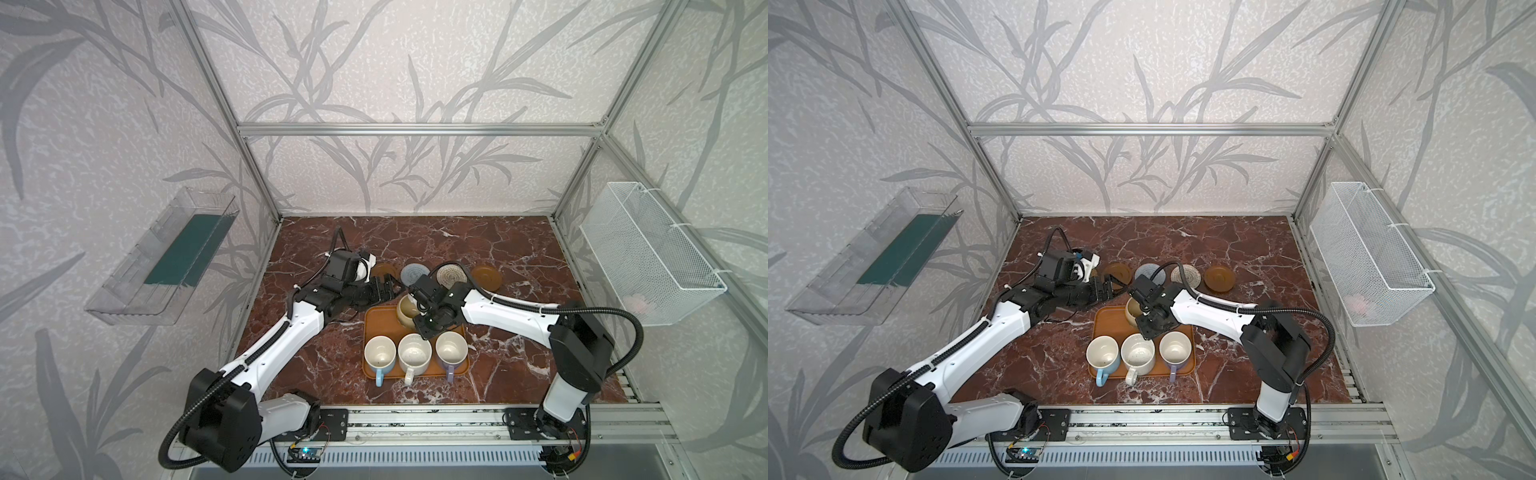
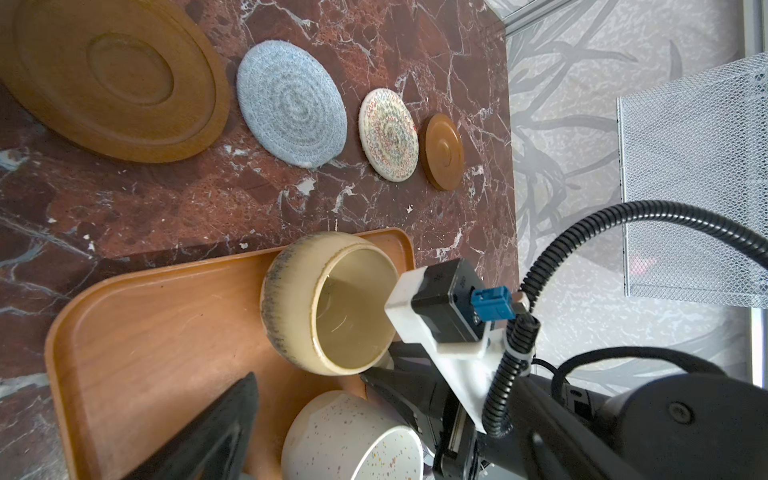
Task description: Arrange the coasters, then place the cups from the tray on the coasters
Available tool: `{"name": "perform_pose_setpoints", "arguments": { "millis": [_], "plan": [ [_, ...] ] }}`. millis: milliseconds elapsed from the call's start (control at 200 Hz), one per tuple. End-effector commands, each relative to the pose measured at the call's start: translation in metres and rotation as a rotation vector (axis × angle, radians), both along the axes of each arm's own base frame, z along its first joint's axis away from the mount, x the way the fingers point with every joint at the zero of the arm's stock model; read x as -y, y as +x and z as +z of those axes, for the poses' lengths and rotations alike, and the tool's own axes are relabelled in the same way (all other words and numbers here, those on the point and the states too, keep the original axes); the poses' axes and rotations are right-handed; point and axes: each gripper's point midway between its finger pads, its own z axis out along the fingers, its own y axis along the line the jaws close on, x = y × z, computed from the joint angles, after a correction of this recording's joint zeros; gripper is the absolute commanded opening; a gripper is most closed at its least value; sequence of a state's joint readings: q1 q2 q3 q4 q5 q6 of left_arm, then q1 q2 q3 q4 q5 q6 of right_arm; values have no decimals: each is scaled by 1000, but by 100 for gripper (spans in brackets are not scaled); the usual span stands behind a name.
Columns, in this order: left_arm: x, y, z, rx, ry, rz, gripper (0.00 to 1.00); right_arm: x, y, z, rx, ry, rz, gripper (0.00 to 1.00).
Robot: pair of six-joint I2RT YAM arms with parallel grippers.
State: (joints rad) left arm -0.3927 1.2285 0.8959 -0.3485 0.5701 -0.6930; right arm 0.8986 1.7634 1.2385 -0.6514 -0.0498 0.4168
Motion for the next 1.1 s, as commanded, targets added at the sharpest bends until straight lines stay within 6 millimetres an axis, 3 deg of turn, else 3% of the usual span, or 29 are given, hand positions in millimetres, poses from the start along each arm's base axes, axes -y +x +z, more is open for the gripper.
{"name": "perform_pose_setpoints", "arguments": {
  "millis": [0,505,795,1095],
  "plan": [
    [1,1,1,8,-10,-1,96,11,14,-22,13,-78,-38,16],
    [1,0,1,7,-1,-13,96,5,25,-25,28,-80,-42,26],
    [1,0,1,10,6,-18,96,5,29,-18,67,-66,-36,15],
    [-1,2,4,30,7,-1,96,6,34,9,133,-26,-40,3]
  ]
}}
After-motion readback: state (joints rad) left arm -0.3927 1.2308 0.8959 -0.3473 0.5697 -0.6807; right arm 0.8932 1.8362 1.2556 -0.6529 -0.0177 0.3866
